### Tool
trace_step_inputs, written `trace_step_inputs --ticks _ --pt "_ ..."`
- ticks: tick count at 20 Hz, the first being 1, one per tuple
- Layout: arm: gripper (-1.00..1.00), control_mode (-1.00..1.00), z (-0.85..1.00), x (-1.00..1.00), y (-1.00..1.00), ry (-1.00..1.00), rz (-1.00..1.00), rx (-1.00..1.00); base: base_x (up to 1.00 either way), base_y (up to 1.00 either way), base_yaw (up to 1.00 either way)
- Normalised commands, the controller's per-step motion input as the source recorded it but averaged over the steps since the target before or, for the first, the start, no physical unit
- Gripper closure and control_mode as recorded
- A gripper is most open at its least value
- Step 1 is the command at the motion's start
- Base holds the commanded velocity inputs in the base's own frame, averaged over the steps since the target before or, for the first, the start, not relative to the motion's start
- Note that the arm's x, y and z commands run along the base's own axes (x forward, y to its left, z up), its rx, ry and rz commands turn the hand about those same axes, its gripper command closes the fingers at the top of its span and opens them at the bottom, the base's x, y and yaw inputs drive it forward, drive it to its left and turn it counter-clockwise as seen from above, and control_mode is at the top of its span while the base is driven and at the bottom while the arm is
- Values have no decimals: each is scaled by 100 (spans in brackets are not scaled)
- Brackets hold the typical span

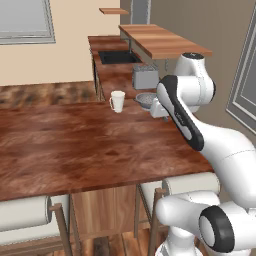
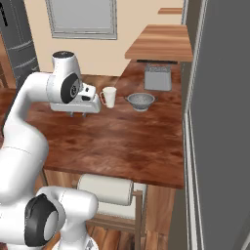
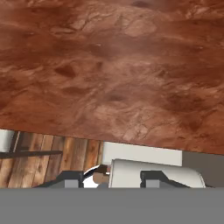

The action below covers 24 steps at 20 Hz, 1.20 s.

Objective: Pick the colander and jug and place them in the sink. Then turn on the water.

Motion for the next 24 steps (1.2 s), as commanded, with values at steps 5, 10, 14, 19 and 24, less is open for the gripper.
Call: trace_step_inputs --ticks 5,10,14,19,24 --pt "-100 -100 6 -25 -2 -15 0 -1 0 0 0" --pt "-100 -100 34 -33 1 -27 0 -7 0 0 0" --pt "-100 -100 57 -8 1 -18 0 -4 0 0 0" --pt "-100 -100 39 -4 0 -8 0 -1 0 0 0" --pt "-100 -100 -1 -12 0 0 0 1 0 0 0"
